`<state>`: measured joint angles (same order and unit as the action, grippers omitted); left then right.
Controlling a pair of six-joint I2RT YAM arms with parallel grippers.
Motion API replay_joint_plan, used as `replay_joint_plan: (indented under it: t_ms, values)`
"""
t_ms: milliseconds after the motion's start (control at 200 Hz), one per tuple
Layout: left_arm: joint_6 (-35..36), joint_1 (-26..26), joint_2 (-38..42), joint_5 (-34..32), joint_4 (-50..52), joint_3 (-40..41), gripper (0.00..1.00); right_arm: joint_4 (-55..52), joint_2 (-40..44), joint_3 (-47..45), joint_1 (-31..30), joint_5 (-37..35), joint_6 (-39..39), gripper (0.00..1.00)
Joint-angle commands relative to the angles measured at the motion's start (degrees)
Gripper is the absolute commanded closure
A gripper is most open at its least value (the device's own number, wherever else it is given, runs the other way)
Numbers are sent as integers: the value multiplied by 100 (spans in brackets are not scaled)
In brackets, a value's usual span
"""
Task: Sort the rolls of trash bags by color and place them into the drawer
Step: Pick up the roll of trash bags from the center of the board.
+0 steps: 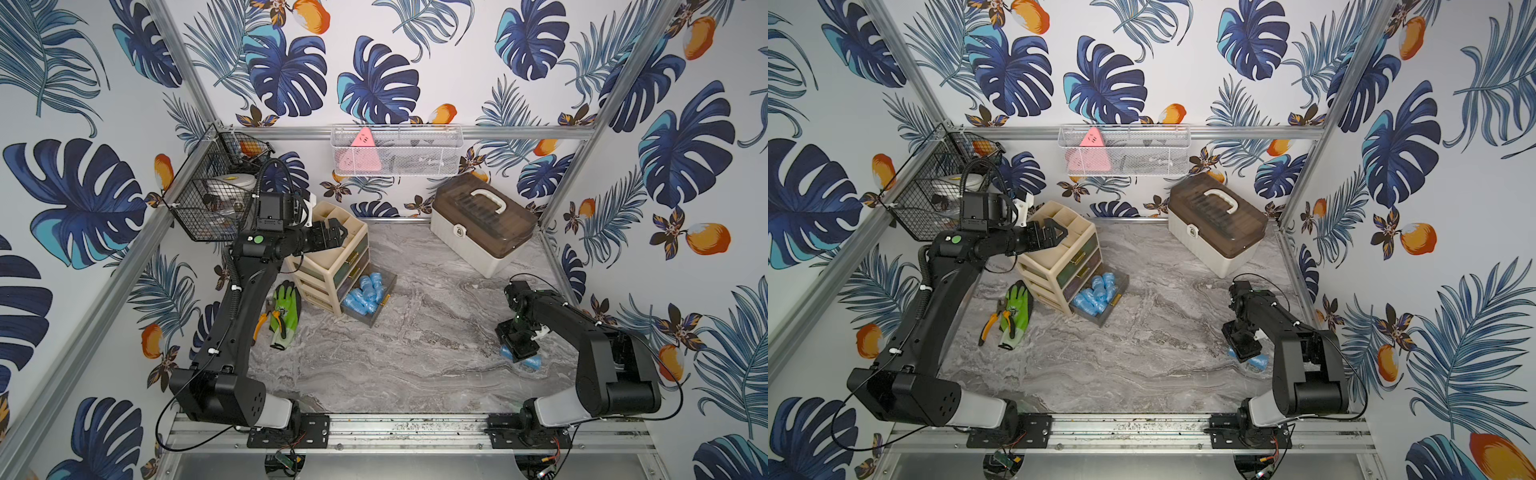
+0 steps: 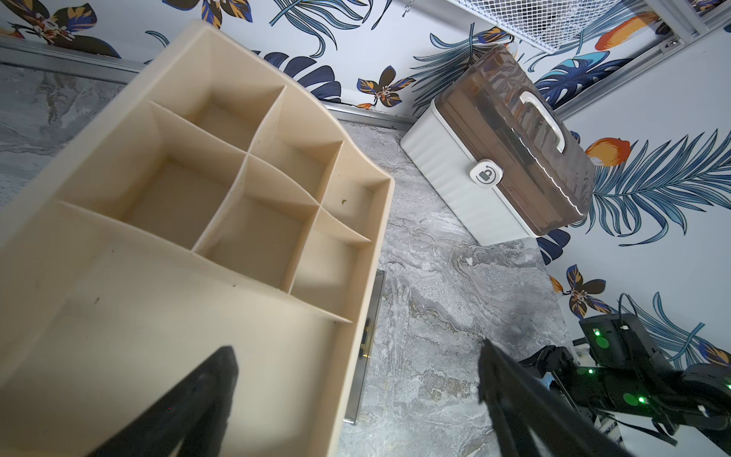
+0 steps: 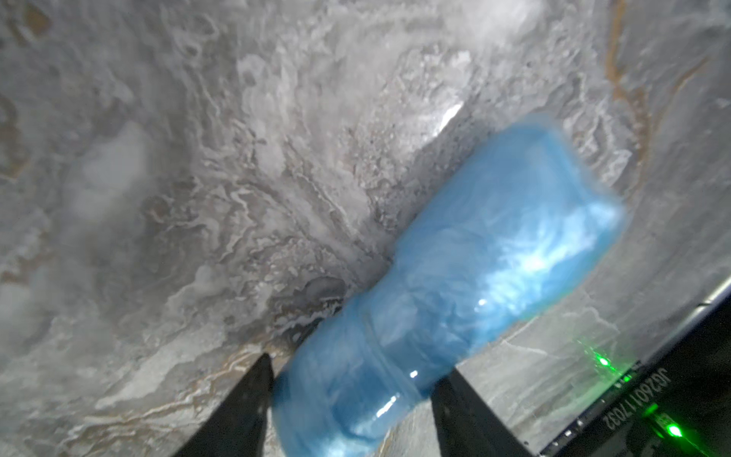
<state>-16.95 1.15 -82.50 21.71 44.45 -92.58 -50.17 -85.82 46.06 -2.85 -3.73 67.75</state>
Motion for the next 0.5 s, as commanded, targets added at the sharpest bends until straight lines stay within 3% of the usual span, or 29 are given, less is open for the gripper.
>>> replay_joint_plan:
  t_ms: [0, 120, 260, 360, 495]
  values:
    - [36, -15, -18, -52, -33, -47, 2, 286, 67, -168, 3, -10, 88, 56]
    - [56, -13, -69, -109, 11, -78, 2, 465, 279, -348, -11, 129, 81, 78]
    - [48, -18, -138, -185, 23, -118, 2, 629, 509, -401, -184, 329, -74, 94]
    - [39, -13, -235, -243, 29, -151, 2, 897, 550, -276, -649, 417, -299, 100]
    - [43, -14, -380, -365, 65, -235, 3, 1676, 366, 56, -1453, 757, -1126, 100]
